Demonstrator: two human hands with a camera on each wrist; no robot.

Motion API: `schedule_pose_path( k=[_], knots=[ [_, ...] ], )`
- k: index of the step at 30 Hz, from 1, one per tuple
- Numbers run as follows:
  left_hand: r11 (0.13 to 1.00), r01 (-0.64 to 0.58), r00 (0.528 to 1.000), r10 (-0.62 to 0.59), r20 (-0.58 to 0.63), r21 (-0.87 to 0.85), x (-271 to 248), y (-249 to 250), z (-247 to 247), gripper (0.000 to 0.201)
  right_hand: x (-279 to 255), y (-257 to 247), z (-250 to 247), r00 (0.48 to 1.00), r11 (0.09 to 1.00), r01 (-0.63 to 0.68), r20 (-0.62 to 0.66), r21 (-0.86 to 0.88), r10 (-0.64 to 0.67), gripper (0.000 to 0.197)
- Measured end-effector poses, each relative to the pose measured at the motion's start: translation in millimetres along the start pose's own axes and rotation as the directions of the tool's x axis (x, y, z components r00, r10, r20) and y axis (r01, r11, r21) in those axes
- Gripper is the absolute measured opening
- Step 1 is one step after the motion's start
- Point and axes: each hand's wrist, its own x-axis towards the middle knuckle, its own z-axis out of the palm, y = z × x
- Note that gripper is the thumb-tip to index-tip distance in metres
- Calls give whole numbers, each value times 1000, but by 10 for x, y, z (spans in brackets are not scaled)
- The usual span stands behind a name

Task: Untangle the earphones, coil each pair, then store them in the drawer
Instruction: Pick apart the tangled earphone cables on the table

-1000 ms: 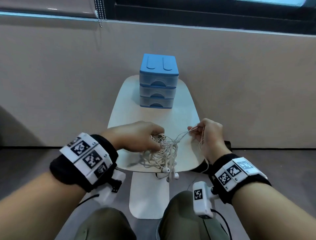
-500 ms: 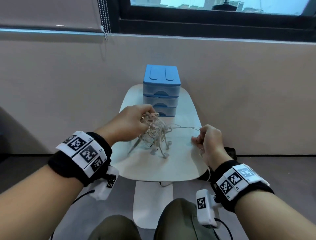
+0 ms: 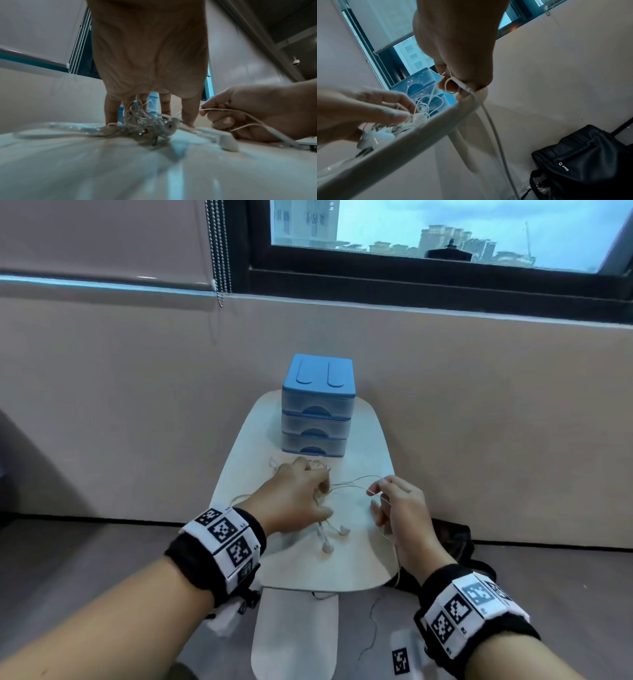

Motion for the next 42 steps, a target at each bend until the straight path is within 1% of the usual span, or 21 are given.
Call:
schedule_pose_path(
  k=[2,4,6,7,9,13,16,20,23,24,26,27,28,30,31,32,34,37,39,40,42],
  knots=[
    [999,-34,999,34,-2,2,3,-43,-48,17,30,1,-9,1000,999,-26,-12,36,27,26],
    [998,-58,998,58,11,-13,-5,-52,-114,21,70,-9,-22,998,994,-49,-23,97,51,28],
    [998,-54,998,55,32,-40,-31,-71,-179,23,66,-72,-5,1000,990,-24,-10,141,25,31],
    [997,-46,998,49,41,-57,-47,-84,-208,23,53,-130,9,1000,992,17,8,126,-18,32],
    [993,-42,998,47,46,-106,-84,-118,-256,25,-10,-305,46,986,986,160,37,48,-162,31],
    [949,-27,1000,30,4,-313,-181,-177,-291,34,-150,-689,122,883,885,465,76,-21,-462,29],
    [880,-78,997,76,-24,-468,-265,-195,-337,33,-238,-915,181,826,829,557,68,50,-559,30],
    [782,-87,996,83,-36,-617,-375,-160,-426,29,-363,-1136,202,812,795,579,-37,179,-583,37],
    [703,-91,996,62,-66,-705,-452,-106,-478,27,-417,-1247,200,793,771,606,-216,194,-569,34],
    [657,-110,994,67,-87,-746,-467,-92,-484,24,-412,-1266,189,787,769,607,-279,200,-550,33],
    [530,-120,993,62,-102,-839,-492,-65,-473,16,-405,-1293,154,789,776,588,-370,227,-490,33],
    [478,-108,994,53,-94,-872,-497,-57,-449,13,-403,-1297,139,808,785,559,-386,267,-445,35],
    [451,-90,996,34,-83,-888,-517,-30,-420,10,-410,-1299,127,841,791,516,-371,329,-395,36],
    [464,-46,997,-40,-73,-884,-544,1,-322,4,-424,-1274,112,912,808,398,-282,434,-297,35],
    [467,-28,994,-83,-75,-884,-545,-13,-257,6,-415,-1237,109,936,829,343,-233,443,-263,33],
    [454,-8,990,-124,-72,-891,-544,-24,-194,9,-397,-1182,103,953,858,298,-185,419,-241,30],
    [402,37,980,-194,-45,-915,-538,-59,-74,10,-340,-1027,89,971,928,236,-96,289,-217,23],
    [290,93,963,-271,11,-953,-511,-94,71,15,-241,-732,79,992,992,123,19,-6,-123,16],
    [226,103,956,-293,33,-969,-504,-84,123,13,-231,-549,92,998,986,40,47,-163,-33,21],
    [213,108,954,-297,41,-971,-500,-78,140,12,-235,-463,105,999,980,8,49,-199,2,24],
    [245,121,945,-326,36,-962,-508,-74,179,11,-292,-297,143,997,980,-40,60,-193,52,35]
  ],
)
